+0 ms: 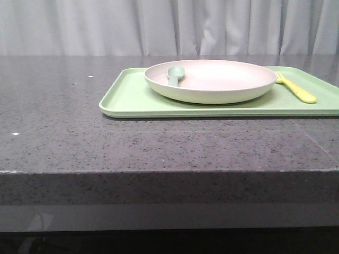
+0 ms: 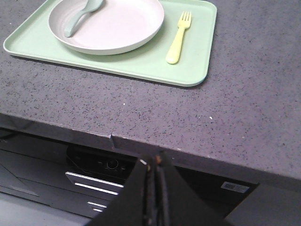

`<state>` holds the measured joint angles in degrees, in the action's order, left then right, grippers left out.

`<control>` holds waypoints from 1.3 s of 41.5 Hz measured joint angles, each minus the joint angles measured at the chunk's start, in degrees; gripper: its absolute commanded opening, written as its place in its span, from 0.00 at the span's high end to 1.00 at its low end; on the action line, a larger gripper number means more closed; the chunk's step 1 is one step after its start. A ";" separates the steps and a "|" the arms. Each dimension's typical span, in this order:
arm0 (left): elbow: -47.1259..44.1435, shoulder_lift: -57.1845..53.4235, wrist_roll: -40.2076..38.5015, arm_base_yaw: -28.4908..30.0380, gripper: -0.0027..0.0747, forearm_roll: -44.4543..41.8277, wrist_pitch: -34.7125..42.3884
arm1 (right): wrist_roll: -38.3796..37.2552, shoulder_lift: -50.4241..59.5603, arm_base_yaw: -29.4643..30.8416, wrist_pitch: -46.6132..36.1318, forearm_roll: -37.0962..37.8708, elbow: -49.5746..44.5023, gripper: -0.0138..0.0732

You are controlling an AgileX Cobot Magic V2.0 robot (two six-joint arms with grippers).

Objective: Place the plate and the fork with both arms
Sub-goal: 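Open the right gripper and raise it away from the fork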

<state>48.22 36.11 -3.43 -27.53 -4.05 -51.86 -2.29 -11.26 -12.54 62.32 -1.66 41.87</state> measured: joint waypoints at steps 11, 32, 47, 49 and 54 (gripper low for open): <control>0.00 0.00 4.20 0.00 0.99 4.05 0.00 | 0.00 0.00 0.00 0.00 0.00 0.00 0.98; -3.50 -3.83 4.29 2.51 0.99 4.46 3.17 | 0.00 0.00 0.00 0.00 0.00 0.00 0.98; -27.44 -22.72 4.41 21.86 0.99 4.36 29.61 | 0.00 0.00 0.00 0.00 0.00 0.00 0.98; -31.49 -24.93 4.41 23.04 0.99 4.36 32.87 | 0.00 0.00 0.00 0.00 0.00 0.00 0.98; -39.86 -31.30 4.41 25.22 0.99 4.44 38.88 | 0.00 0.00 0.00 0.00 0.00 0.00 0.98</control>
<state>8.36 4.80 0.99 -2.30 0.39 -12.99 -2.29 -11.26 -12.54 62.32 -1.66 41.87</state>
